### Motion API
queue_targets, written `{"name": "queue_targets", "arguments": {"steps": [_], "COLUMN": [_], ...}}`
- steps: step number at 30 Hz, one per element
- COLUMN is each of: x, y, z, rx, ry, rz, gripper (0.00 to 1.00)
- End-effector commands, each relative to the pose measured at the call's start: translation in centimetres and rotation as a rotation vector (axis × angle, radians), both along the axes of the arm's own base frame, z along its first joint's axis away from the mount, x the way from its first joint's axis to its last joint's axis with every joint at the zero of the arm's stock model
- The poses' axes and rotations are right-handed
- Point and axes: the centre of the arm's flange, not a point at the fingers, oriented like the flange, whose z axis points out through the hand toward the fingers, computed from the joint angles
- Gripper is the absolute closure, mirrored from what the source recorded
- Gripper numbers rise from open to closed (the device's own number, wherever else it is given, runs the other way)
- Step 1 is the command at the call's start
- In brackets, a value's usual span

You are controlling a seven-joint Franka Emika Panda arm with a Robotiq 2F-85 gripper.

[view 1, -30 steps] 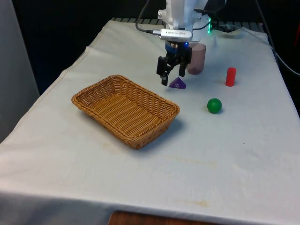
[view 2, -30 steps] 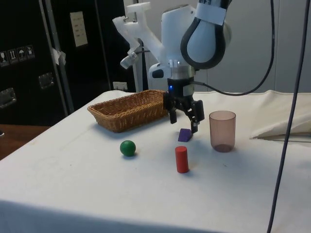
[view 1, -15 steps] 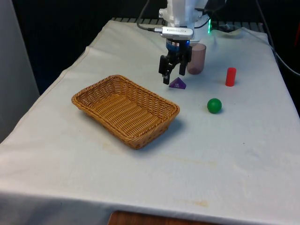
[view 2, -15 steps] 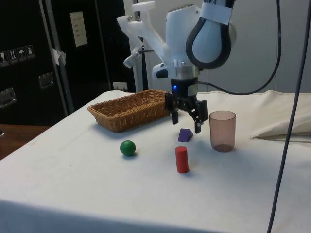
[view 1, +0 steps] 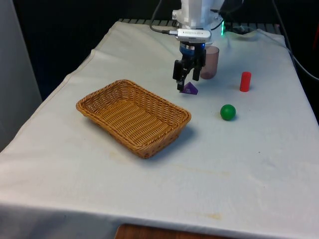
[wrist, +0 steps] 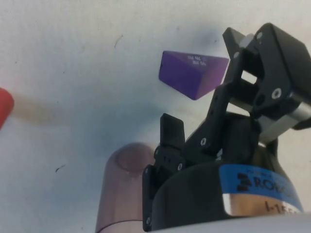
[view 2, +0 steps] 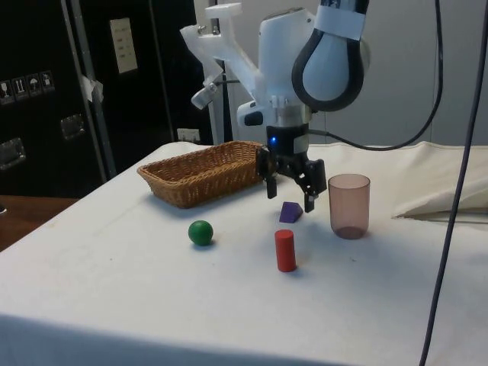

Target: Pick up the triangular block and place it into the basket.

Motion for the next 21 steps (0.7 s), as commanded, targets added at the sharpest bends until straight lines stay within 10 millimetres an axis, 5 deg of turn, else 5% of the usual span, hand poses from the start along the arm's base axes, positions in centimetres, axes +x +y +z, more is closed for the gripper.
{"name": "queue_targets", "arguments": {"steps": [1, 21], "x": [0.10, 0.38], "y": [0.10, 0.05], "z": [-0.10, 0.11], "rx": [0.000, -0.004], "ry": [-0.010, -0.006], "rz": [0.007, 0.033], "gripper": [0.00, 0.00]}}
